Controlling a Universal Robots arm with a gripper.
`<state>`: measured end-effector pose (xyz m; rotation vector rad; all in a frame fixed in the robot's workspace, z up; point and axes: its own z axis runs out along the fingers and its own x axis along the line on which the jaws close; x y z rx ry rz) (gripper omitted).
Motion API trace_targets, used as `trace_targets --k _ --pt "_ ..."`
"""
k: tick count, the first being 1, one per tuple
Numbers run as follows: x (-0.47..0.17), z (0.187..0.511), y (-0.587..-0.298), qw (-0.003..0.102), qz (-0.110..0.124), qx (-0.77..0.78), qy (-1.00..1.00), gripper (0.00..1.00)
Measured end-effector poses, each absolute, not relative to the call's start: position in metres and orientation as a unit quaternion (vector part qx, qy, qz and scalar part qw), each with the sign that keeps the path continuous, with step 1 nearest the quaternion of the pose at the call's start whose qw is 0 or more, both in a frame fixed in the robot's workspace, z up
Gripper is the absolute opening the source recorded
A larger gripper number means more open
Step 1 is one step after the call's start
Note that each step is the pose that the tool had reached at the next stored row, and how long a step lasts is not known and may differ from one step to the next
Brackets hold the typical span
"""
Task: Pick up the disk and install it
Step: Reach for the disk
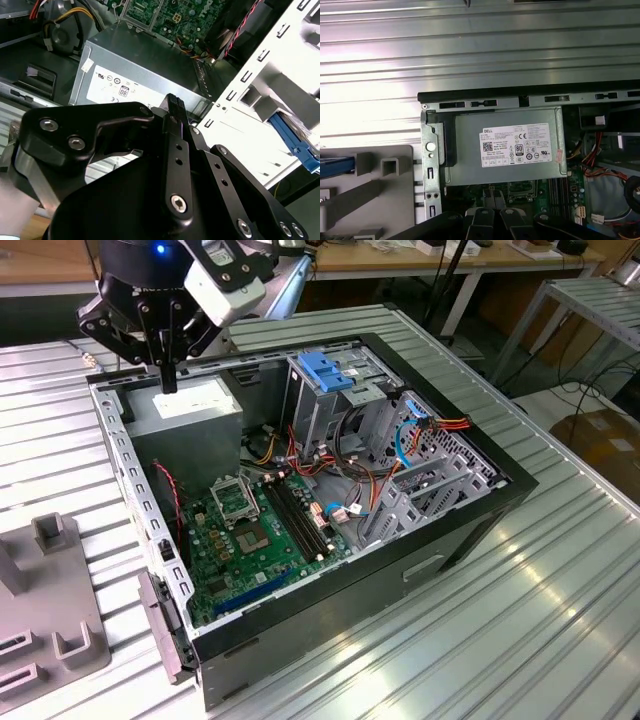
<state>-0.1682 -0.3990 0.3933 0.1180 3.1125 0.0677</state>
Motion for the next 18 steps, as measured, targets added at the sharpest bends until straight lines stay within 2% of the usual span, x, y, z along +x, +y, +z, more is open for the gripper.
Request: trace_targets --k 18 --pt "-0.183 0.393 -0.399 0.013 0.022 0.038 0.999 0.10"
